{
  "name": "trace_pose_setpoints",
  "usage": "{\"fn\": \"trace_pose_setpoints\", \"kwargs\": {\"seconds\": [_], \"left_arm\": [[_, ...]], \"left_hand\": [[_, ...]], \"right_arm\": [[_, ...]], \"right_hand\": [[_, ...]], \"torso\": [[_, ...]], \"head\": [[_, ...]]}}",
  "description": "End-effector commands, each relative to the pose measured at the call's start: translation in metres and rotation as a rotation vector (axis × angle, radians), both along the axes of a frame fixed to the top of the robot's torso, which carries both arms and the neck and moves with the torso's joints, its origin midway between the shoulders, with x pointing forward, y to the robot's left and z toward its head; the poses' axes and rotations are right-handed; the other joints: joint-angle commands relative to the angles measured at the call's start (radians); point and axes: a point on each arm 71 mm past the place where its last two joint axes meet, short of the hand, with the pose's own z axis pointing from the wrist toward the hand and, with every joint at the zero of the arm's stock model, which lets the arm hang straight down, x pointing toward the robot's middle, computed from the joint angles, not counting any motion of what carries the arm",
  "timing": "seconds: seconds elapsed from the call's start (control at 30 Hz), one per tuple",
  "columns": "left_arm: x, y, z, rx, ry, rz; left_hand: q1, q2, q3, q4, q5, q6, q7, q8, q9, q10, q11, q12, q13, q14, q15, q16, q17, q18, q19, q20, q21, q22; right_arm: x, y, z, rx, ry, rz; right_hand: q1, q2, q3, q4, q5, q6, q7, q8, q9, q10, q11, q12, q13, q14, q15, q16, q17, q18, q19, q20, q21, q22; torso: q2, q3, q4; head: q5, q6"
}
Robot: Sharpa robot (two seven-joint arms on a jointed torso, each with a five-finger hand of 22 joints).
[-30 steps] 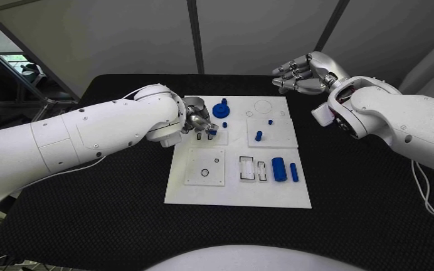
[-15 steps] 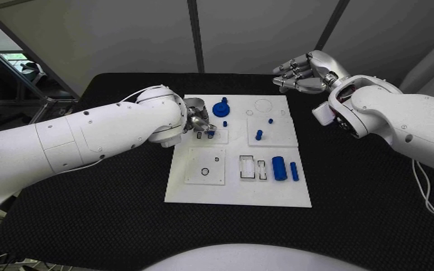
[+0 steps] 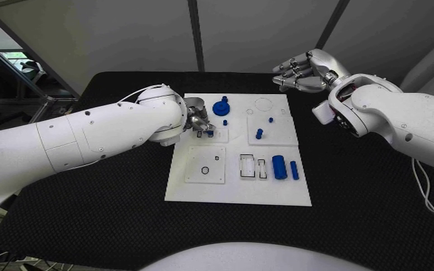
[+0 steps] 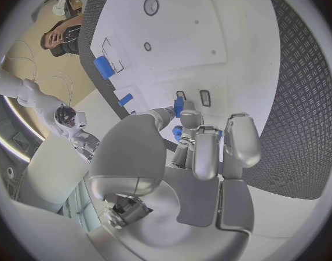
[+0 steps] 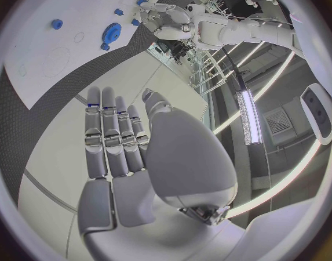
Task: Assemble the parts on the task board
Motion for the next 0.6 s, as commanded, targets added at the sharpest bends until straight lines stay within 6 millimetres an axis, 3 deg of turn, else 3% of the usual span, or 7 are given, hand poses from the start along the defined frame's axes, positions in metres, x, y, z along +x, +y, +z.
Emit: {"fn": "trace_pose_setpoints", "kwargs": {"seconds": [0.03, 0.33, 0.6], "left_arm": [[-0.0008, 0.0004, -0.0006, 0.032, 0.005, -0.011], [-0.0036, 0.0003, -0.0013, 0.039, 0.018, -0.025], [-0.0054, -0.0010, -0.0016, 0.042, 0.024, -0.033]], "left_hand": [[-0.010, 0.000, 0.123, -0.115, 0.002, -0.001, -0.007, 0.006, 0.001, 0.007, -0.003, 0.001, 0.001, 0.062, -0.006, 0.004, 0.136, -0.020, 0.006, -0.001, 0.006, 0.001], [-0.010, 0.000, 0.125, -0.116, 0.002, -0.001, -0.007, 0.006, 0.002, 0.006, -0.003, 0.001, 0.000, 0.062, -0.006, 0.004, 0.136, -0.020, 0.007, -0.001, 0.006, 0.001], [-0.012, -0.001, 0.128, -0.119, 0.002, -0.001, -0.007, 0.006, 0.003, 0.007, -0.003, 0.001, 0.000, 0.062, -0.006, 0.004, 0.136, -0.020, 0.007, -0.001, 0.007, 0.003]], "right_arm": [[-0.0002, 0.0014, 0.0014, -0.002, -0.007, 0.013], [0.0003, 0.0019, 0.0007, -0.004, -0.002, 0.016], [0.0007, 0.0023, 0.0003, -0.006, 0.002, 0.018]], "right_hand": [[-0.004, -0.007, 0.000, -0.003, 0.004, 0.001, 0.006, -0.007, -0.001, -0.006, -0.001, -0.004, -0.001, -0.005, 0.001, -0.005, -0.001, 0.003, -0.002, 0.004, -0.006, -0.002], [-0.006, -0.007, 0.000, -0.002, 0.004, 0.001, 0.006, -0.007, -0.001, -0.006, -0.001, -0.004, -0.001, -0.005, 0.001, -0.005, -0.002, 0.003, -0.002, 0.004, -0.007, -0.002], [-0.006, -0.007, 0.000, -0.002, 0.004, 0.001, 0.006, -0.007, -0.001, -0.006, -0.001, -0.004, -0.001, -0.005, 0.001, -0.005, -0.002, 0.003, -0.002, 0.004, -0.008, -0.002]], "torso": [[0.000, 0.0005, -0.0004], [-0.001, 0.0008, 0.0015], [0.000, 0.0006, -0.0008]], "head": [[-0.001, -0.001], [0.002, -0.004], [0.002, -0.005]]}}
